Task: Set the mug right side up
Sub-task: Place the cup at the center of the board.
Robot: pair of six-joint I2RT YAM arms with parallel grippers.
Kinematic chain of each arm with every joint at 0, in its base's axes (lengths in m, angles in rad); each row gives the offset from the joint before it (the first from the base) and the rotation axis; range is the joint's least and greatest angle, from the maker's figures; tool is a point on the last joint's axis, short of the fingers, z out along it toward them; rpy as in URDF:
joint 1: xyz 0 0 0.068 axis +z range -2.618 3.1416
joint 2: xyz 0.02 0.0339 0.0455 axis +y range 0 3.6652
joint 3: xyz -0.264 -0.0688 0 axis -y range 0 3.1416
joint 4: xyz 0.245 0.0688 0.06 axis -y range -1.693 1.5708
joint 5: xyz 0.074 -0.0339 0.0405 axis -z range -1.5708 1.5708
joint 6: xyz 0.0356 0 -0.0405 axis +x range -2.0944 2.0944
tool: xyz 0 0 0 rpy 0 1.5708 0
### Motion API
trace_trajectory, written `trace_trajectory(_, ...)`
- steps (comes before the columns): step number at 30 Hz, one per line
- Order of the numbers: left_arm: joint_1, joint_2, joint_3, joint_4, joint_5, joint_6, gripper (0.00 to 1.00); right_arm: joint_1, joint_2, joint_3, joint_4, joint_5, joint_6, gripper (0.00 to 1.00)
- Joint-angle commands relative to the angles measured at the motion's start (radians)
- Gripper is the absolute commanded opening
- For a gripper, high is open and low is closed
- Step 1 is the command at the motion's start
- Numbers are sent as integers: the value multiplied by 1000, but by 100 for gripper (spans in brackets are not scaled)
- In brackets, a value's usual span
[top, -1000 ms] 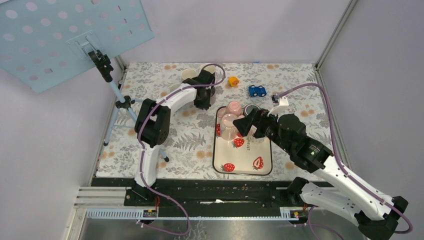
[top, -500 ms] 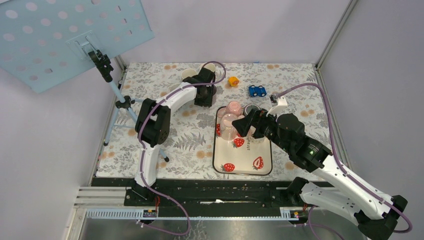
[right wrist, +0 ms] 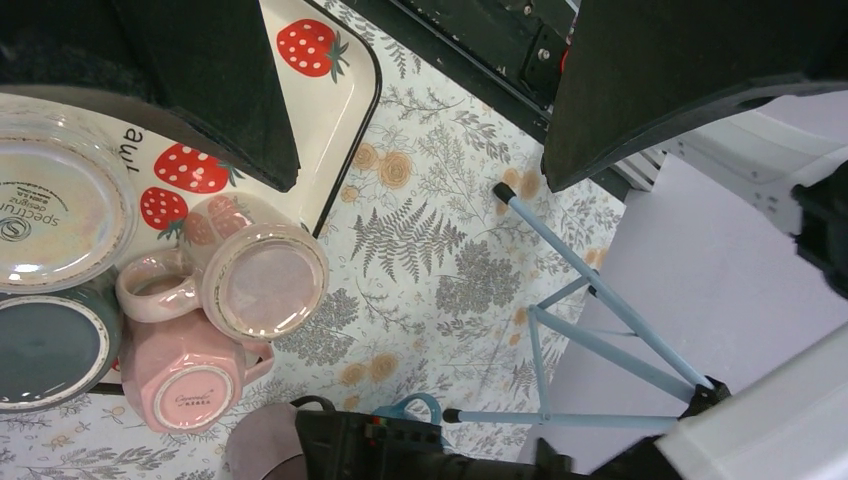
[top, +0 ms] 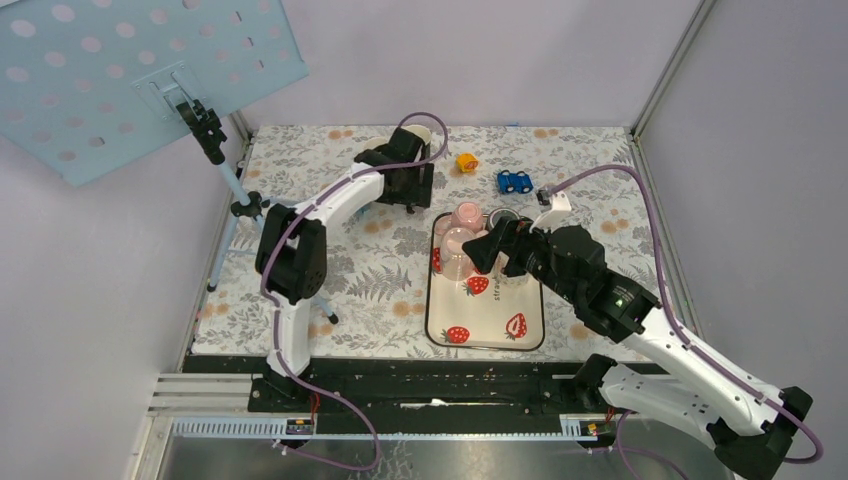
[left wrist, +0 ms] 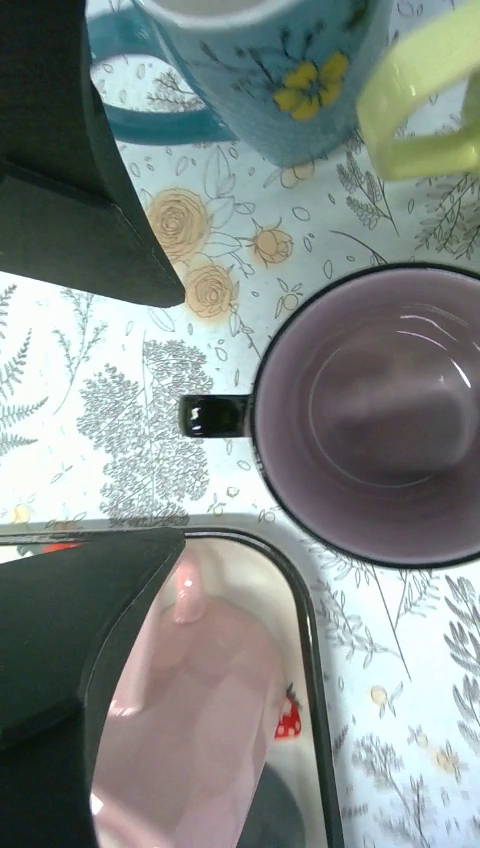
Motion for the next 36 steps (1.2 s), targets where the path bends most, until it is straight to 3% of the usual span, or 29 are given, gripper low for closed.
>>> trace_trajectory(1, 5, -135, -39, 51, 0, 10, 89, 5, 15, 59, -6, 7, -6, 100)
trace_trajectory(4, 4, -178, -65, 55, 16, 9, 99, 5, 31, 71, -20, 17, -13, 100)
trace_trajectory(19, -15, -400, -216, 97, 129, 5, 99, -27, 234, 237, -181, 192, -66, 100)
trace_trajectory(28, -21, -488, -332, 153, 177, -5, 99, -210, 287, 230, -208, 147, -40, 100)
trace_trajectory(36, -21, -514, -397, 197, 198, 1, 99, -426, 283, 138, -128, -37, 13, 100)
